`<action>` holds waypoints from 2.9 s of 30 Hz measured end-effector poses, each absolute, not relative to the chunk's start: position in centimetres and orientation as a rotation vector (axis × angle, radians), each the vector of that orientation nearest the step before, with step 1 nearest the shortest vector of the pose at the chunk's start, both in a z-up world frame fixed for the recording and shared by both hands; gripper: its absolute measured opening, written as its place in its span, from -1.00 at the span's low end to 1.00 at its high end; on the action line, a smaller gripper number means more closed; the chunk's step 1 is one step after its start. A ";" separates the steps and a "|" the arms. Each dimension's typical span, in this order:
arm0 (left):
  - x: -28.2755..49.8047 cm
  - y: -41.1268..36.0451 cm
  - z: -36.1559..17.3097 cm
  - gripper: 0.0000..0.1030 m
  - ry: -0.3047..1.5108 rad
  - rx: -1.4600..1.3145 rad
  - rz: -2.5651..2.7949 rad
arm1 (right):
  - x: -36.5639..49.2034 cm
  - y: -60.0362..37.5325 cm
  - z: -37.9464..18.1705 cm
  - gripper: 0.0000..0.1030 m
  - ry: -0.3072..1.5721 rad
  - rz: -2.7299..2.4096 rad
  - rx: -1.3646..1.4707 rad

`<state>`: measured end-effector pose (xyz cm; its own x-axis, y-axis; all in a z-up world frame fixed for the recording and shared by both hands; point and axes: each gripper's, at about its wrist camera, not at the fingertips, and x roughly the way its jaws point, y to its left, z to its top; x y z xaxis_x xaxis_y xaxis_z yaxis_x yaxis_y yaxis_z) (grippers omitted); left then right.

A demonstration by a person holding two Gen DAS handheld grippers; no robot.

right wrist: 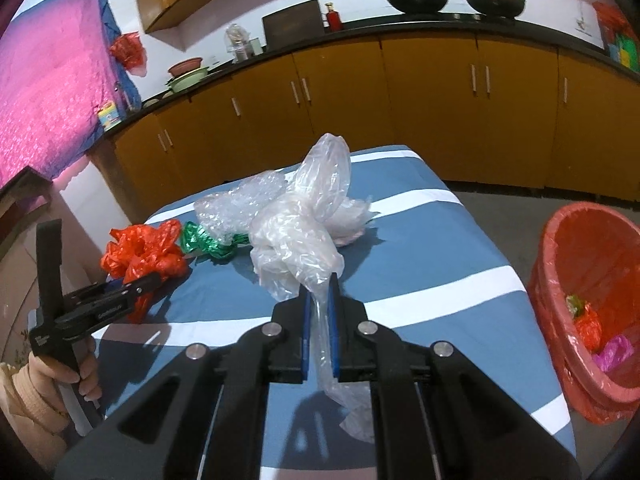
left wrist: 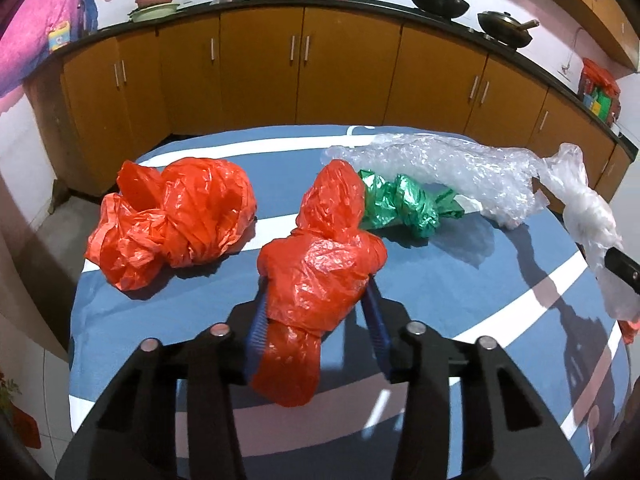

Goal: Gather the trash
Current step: 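Grasp the red bag with the left tool while the right tool grasps a clear bag, then carry the red bag and clear bag over the wastebasket, then open both tools to drop the bags into the wastebasket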

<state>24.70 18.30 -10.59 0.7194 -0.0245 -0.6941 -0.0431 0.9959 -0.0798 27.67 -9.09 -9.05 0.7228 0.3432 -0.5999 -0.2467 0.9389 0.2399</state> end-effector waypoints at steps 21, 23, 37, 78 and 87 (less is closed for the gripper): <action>20.0 13.4 -2.2 -0.29 0.577 -0.114 -0.073 | 23.8 -14.8 -3.8 -0.83 0.560 0.242 0.211; 19.9 12.4 -1.2 -0.29 0.555 -0.115 -0.097 | 23.4 -15.6 -3.3 -0.83 0.547 0.232 0.217; 20.9 1.9 1.1 -0.29 0.499 -0.104 -0.295 | 20.2 -23.9 -0.9 -0.83 0.471 0.068 0.247; 27.2 -20.5 -5.0 0.10 0.640 0.038 -0.592 | 23.6 -40.5 -6.0 -0.66 0.524 -0.245 0.384; 27.7 -17.9 -6.3 0.24 0.664 0.002 -0.528 | 22.5 -41.3 -7.6 -0.36 0.541 -0.256 0.401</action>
<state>27.73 -17.88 -6.30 0.6609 -0.4665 -0.5878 0.4677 0.8686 -0.1634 22.51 -41.31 -7.55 0.8286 -0.1306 -0.5444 0.3382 0.8917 0.3007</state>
